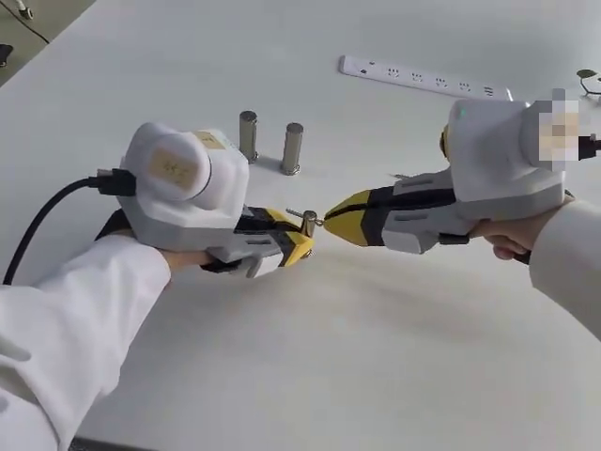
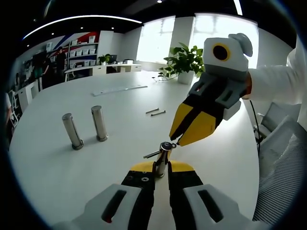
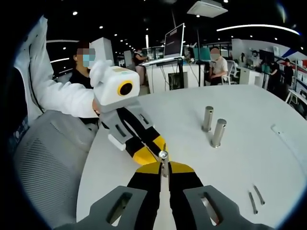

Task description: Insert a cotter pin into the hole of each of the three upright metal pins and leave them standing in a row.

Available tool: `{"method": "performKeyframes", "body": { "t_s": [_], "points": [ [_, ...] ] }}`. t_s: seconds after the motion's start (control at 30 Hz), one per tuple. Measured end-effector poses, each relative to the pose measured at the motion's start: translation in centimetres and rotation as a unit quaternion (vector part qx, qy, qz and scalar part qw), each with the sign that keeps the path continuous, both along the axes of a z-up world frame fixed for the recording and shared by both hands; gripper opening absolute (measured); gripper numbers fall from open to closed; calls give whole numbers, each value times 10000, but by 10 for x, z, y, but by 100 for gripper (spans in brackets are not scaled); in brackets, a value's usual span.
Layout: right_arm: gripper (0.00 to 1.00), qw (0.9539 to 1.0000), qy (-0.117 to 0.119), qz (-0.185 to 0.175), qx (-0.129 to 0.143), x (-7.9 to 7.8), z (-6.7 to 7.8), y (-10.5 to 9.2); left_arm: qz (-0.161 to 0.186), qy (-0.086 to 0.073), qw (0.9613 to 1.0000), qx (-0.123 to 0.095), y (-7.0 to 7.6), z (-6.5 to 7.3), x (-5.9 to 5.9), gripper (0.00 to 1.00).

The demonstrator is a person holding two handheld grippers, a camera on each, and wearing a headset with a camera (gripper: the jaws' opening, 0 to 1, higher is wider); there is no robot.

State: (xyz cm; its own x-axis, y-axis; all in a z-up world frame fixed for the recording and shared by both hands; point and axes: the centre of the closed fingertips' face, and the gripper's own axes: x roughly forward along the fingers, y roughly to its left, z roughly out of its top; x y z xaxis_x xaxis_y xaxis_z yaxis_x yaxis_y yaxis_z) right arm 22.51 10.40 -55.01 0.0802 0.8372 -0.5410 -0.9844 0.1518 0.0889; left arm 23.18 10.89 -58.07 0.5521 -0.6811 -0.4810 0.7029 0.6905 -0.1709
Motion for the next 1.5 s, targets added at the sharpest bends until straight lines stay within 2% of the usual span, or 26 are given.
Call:
{"method": "performKeyframes", "body": {
  "t_s": [0.07, 0.1, 0.2, 0.4, 0.43, 0.47, 0.5, 0.53, 0.63, 0.7, 0.73, 0.77, 0.8, 0.9, 1.0, 1.07, 1.1, 1.13, 1.3, 1.43, 1.5],
  "points": [
    [1, 10000, 1, -27, 29, 0, 1, 0, -4, 25, 10000, -60, 0, 1, -1, 8],
    [3, 10000, -8, -40, 36, 0, 2, 0, -30, 86, 9999, -82, 0, -1, -3, 10],
    [6, 10000, -37, -45, 57, 0, 4, 3, -148, 163, 9998, 16, 1, -5, -7, 16],
    [10, 9999, -140, 31, 2, -1, 3, 8, -265, 94, 9996, -29, 1, 0, -8, 33],
    [10, 9999, -149, 44, -7, -1, 3, 9, -383, 3, 9993, -38, 0, 2, -9, 36],
    [11, 9999, -153, 61, -13, -1, 2, 10, -436, -18, 9990, -112, -1, 3, -10, 40],
    [11, 9998, -161, 71, -18, -2, 2, 11, -452, 112, 9987, -219, -1, 3, -14, 43],
    [11, 9998, -169, 76, -21, -2, 1, 12, -494, 194, 9984, -209, 1, 2, -16, 45],
    [12, 9998, -189, 104, -35, -2, 0, 16, -652, 129, 9977, -131, 2, 5, -19, 55],
    [12, 9997, -212, 131, -65, -2, -2, 18, -659, 165, 9976, -135, 5, 5, -20, 67],
    [12, 9996, -225, 142, -81, -2, -3, 18, -648, 101, 9978, -45, 9, 4, -18, 76],
    [13, 9996, -232, 156, -101, -2, -4, 18, -673, 87, 9977, -21, 11, 4, -19, 82],
    [13, 9995, -235, 162, -122, -2, -5, 18, -711, 152, 9974, -31, 14, 2, -21, 85],
    [13, 9994, -238, 168, -165, 0, -8, 17, -741, 245, 9969, -117, 19, 2, -26, 85],
    [13, 9994, -256, 160, -187, 1, -9, 17, -714, 274, 9969, -176, 25, 1, -30, 91],
    [16, 9992, -273, 184, -205, 2, -11, 17, -646, 186, 9976, -148, 29, 1, -30, 100],
    [17, 9992, -278, 192, -219, 1, -12, 17, -633, 2, 9980, 59, 35, 0, -27, 100],
    [16, 9989, -307, 221, -260, 1, -14, 18, -599, 15, 9981, 138, 39, -2, -27, 100],
    [13, 9985, -338, 283, -320, -1, -16, 18, -562, 232, 9981, 74, 48, -8, -36, 100],
    [13, 9976, -447, 374, -362, -1, -17, 20, -573, 250, 9980, 95, 51, -10, -41, 99],
    [8, 9972, -490, 416, -372, -1, -17, 21, -564, 199, 9982, 83, 53, -9, -43, 99]
  ]
}}
